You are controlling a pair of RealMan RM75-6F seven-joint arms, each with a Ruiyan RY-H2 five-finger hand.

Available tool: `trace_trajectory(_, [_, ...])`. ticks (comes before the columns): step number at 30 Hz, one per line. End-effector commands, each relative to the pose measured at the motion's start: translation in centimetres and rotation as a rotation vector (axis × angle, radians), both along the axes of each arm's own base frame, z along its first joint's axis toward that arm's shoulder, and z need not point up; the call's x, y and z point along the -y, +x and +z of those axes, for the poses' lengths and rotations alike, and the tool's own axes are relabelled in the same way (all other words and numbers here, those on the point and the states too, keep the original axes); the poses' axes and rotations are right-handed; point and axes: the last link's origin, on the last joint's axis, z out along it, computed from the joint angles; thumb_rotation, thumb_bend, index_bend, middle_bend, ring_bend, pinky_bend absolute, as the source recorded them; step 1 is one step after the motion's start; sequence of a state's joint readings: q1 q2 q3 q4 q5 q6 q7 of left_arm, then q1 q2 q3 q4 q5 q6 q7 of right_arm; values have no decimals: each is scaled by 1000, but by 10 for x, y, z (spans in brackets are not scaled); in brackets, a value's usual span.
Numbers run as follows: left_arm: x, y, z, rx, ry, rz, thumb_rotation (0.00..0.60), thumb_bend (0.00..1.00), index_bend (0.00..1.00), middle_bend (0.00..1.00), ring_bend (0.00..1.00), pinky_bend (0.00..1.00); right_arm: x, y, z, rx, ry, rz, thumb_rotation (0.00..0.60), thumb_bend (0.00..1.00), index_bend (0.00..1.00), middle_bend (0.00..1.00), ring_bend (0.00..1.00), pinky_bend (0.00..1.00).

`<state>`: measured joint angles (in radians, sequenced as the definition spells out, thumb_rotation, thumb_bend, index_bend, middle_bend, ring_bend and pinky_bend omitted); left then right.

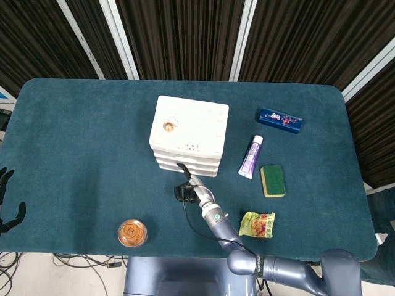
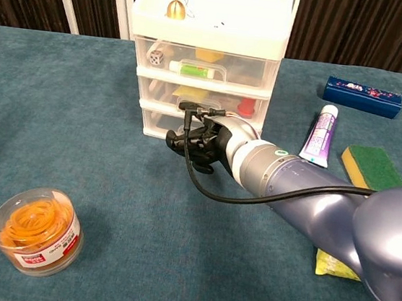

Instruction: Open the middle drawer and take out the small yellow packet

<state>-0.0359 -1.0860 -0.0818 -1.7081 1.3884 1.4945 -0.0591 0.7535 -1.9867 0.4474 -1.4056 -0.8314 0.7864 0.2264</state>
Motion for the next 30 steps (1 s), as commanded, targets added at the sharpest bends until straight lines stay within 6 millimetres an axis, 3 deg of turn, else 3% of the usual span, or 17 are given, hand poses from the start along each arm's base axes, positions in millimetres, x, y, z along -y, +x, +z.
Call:
trace_trajectory(1, [0,0,0,0,0,1,600,458,44,24,0,0,-1,0,1,6,8,5,600,639,0,860,986,944])
trace_trajectory(30, [0,0,0,-3,1,4,600,458,44,24,0,0,-22,-2,0,48,73,47,600,639,0,861,986,944])
